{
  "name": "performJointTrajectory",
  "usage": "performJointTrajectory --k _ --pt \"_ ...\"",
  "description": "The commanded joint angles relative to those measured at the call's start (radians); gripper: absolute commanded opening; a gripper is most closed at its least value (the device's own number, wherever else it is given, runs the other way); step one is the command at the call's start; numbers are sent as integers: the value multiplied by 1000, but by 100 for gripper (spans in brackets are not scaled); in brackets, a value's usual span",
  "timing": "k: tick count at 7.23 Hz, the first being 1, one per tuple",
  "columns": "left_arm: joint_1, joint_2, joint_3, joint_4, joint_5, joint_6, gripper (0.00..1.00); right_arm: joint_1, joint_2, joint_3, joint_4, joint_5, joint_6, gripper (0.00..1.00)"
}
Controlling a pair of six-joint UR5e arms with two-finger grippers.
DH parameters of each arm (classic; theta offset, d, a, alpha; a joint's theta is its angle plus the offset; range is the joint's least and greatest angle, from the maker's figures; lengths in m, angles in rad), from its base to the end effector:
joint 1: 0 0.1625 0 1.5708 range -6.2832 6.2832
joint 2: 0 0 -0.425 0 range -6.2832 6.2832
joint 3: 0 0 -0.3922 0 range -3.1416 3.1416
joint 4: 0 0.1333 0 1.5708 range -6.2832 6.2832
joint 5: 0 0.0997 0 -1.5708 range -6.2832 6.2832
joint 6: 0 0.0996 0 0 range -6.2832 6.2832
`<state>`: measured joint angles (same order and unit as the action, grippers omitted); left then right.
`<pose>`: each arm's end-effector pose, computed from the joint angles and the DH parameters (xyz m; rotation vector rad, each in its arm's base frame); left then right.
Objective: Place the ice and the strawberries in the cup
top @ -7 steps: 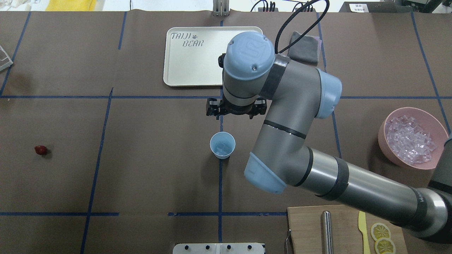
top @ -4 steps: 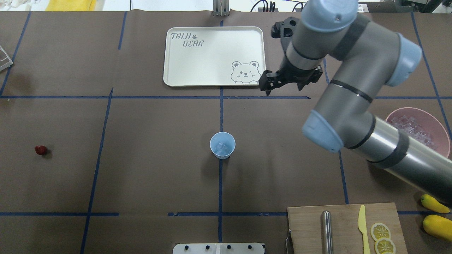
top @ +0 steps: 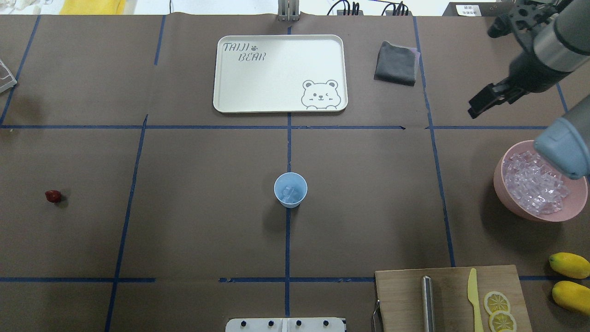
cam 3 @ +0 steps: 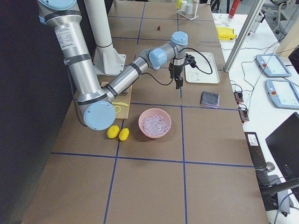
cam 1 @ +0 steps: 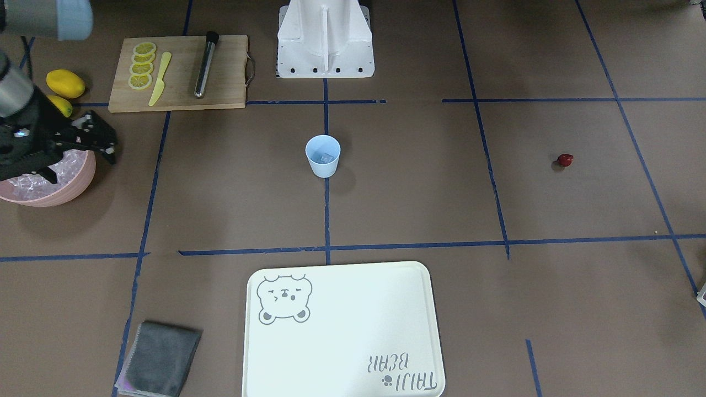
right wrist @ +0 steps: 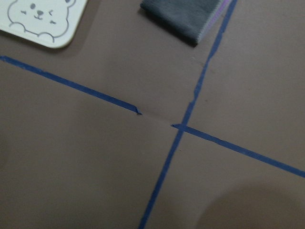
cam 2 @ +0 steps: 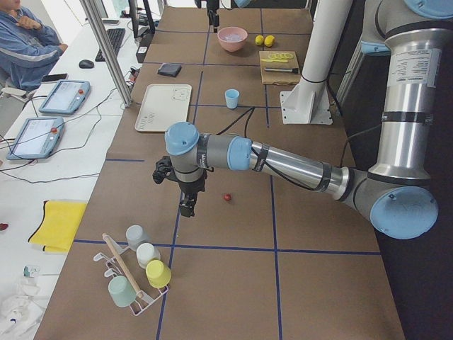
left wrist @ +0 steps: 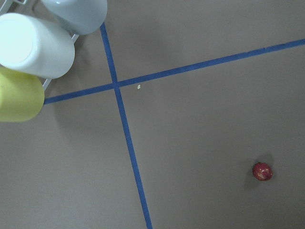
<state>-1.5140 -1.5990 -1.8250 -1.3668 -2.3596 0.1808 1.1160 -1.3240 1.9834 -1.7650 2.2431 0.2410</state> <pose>-0.0345 -0.4963 0.5402 0.1234 0.7845 0.2559 -0.1722 -0.5145 0.3593 0.1965 -0.7765 -0.3586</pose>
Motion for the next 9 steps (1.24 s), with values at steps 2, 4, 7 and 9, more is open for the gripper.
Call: performJointTrajectory --k 2,4,7,9 --pt "3 -4 -26 -12 -23 -21 100 279 -206 -47 -4 49 -399 100" --pt "73 -28 -25 -17 -20 -27 100 375 -329 -57 5 67 -439 100" --pt "81 -44 -51 -20 -21 -128 100 446 -435 -57 10 66 -469 100" --pt "113 -47 -68 -20 -14 -176 100 525 -480 -61 9 67 -546 100"
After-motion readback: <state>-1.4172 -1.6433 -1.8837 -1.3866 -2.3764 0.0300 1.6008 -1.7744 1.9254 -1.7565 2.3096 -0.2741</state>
